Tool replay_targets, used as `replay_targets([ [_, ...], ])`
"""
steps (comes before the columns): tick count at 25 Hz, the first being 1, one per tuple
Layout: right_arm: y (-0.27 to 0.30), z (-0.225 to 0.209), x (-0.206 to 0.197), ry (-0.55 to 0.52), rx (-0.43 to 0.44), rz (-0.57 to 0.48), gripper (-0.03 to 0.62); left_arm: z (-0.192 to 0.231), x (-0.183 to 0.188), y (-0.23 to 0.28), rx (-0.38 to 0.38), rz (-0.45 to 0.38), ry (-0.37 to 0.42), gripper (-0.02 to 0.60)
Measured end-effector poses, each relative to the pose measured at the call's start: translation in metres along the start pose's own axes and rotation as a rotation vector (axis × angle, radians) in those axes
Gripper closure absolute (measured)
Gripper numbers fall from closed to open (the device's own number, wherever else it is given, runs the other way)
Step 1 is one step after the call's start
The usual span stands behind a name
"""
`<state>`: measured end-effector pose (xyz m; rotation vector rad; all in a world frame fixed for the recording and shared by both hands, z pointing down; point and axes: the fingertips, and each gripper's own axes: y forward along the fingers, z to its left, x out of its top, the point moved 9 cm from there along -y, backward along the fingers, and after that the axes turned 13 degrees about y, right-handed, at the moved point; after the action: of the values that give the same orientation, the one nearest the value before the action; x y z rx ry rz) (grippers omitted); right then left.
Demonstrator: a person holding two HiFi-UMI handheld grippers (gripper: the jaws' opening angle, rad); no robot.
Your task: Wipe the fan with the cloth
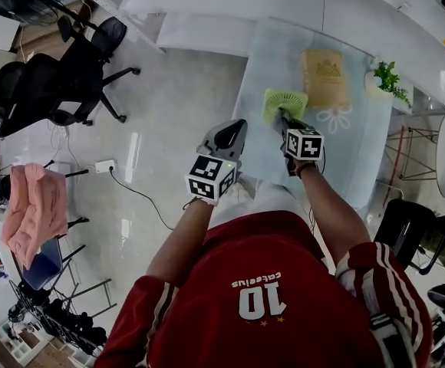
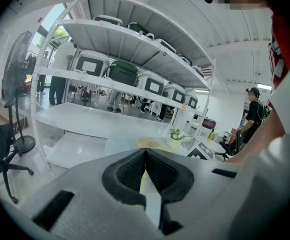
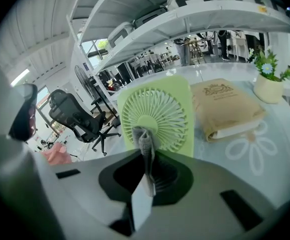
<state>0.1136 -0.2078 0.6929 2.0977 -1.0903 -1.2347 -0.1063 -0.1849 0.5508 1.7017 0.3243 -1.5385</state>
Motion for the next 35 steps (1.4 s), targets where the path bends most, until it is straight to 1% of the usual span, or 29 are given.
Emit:
replay_targets([
  [20,-0.03,-0.048,-0.003,0.055,-0.093,-0.033,0.571,-0.021,0.012,0.026,-0.075,-0.003,0.028,0.583],
  [25,-0.041,-0.056,0.0,0.05,-0.123,-0.05,0.571,-0.024,0.02,0.031,-0.095,-0.014,0.042,0.583],
  [31,-0.062,-0.059,0.001,0.049,-0.149,-0.075,0.571,-0.027,0.023,0.023,-0.119,-0.014,0.067,0.583],
  [35,-0.08,-0.052,-0.002,0.041,-0.156,-0.096,0.571,-0.019,0.024,0.003,-0.098,-0.019,0.07,0.582],
])
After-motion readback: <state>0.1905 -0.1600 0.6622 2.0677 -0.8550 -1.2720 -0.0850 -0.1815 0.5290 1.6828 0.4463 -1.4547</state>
